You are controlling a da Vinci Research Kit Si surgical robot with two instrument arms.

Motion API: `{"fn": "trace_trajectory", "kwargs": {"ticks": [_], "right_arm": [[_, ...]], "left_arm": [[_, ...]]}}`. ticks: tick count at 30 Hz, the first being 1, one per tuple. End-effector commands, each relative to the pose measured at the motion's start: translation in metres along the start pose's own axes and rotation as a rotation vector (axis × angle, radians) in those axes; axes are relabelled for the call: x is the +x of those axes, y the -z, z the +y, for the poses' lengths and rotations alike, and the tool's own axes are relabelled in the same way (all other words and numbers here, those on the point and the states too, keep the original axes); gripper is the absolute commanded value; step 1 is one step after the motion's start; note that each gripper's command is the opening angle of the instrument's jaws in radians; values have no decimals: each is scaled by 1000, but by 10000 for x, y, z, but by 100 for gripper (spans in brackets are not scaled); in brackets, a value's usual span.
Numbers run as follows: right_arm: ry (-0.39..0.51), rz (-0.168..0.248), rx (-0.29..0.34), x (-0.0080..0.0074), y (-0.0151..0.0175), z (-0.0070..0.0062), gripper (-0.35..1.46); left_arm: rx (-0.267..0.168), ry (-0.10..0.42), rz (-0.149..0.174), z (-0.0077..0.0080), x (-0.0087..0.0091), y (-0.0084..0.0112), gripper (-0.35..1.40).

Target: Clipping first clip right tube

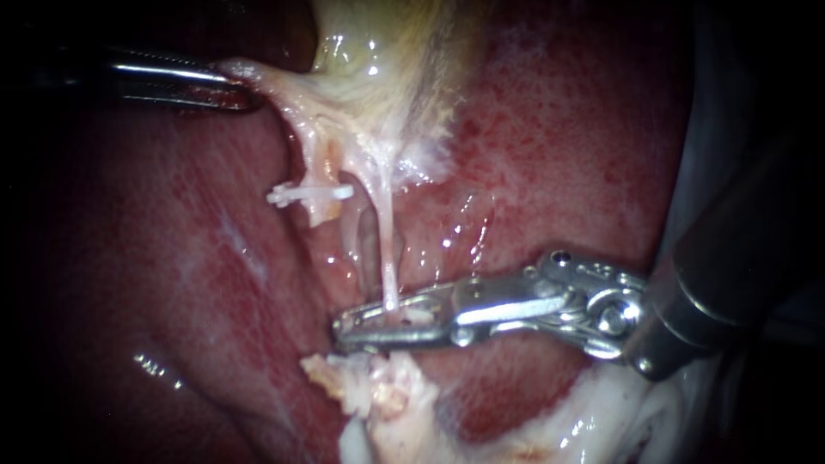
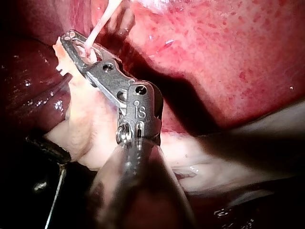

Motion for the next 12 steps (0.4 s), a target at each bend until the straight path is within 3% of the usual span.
{"fn": "trace_trajectory", "kwargs": {"ticks": [1, 12], "right_arm": [[0, -5, 4, -1, 0, 0, -35], [-3, -12, 6, -6, 1, 7, -35]], "left_arm": [[0, 0, 0, 0, 0, 0, -35], [0, 0, 0, -3, 0, -1, -35]]}}
